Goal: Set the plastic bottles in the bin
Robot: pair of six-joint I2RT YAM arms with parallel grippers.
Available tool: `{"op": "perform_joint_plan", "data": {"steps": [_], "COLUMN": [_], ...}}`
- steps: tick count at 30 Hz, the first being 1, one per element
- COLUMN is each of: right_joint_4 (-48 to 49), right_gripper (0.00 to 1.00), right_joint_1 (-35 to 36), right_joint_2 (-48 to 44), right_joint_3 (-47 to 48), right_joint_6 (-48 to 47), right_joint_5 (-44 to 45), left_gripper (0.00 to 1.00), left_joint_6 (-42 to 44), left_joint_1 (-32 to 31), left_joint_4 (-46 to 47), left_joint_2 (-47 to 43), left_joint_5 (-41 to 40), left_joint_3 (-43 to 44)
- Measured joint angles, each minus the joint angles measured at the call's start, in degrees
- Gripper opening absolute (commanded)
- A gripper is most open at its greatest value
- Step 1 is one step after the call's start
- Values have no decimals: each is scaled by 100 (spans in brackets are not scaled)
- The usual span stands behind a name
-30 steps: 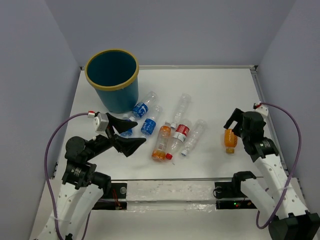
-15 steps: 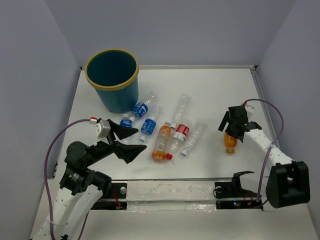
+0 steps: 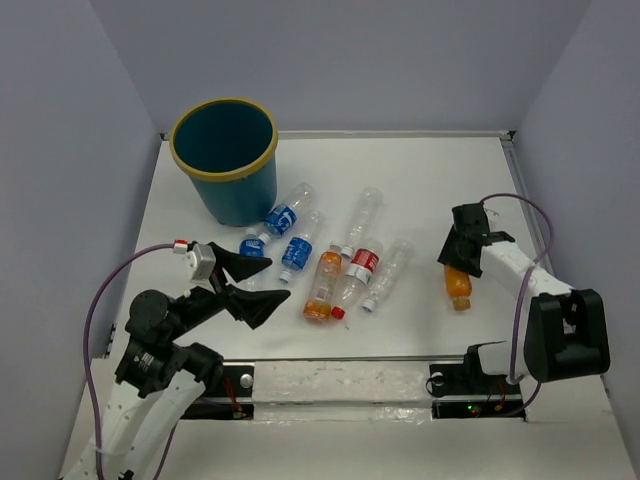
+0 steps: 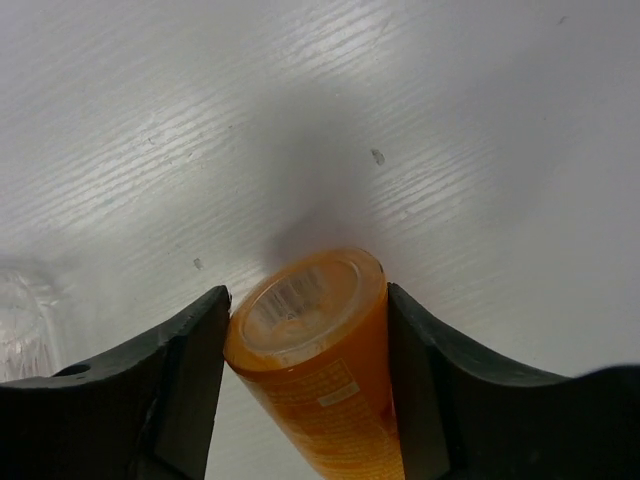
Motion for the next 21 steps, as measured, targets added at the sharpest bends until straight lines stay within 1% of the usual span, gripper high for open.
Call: {"op": "perform_joint_plan", "data": {"steps": [2, 5, 8, 11, 13, 17, 20, 21], "right_joint_4": [-94, -326, -507, -514, -476, -446, 76, 190], "right_gripper": [40, 40, 39, 39, 39, 40, 40, 40], "right_joint_1": [0, 0, 11, 94, 282, 1198, 2070, 2194], "right_joint_2": [-212, -800, -1473, -1794, -1899, -1727, -1141, -968], "right_joint_3": [24, 258, 933, 1539, 1895, 2586, 3279, 3429], "right_joint_6": [-13, -96, -138, -94, -24, 184, 341, 345], "right_joint_5": [35, 22, -205, -459, -680, -918, -1263, -1335], "left_gripper": [99, 99, 99, 99, 99, 99, 99, 99], "left_joint_6": [2, 2, 2, 2, 2, -2, -11, -26], "left_joint_1": [-46, -81, -87, -92, -92, -66, -24, 13], "left_joint_4": [-31, -57, -57, -63, -94, -249, -393, -476], "left_joint_2": [0, 0, 0, 11, 33, 179, 343, 420], "left_joint_5": [-50, -101, -188, -319, -382, -745, -1108, -1290], "left_joint_3": [0, 0, 0, 0, 0, 4, 7, 7]}}
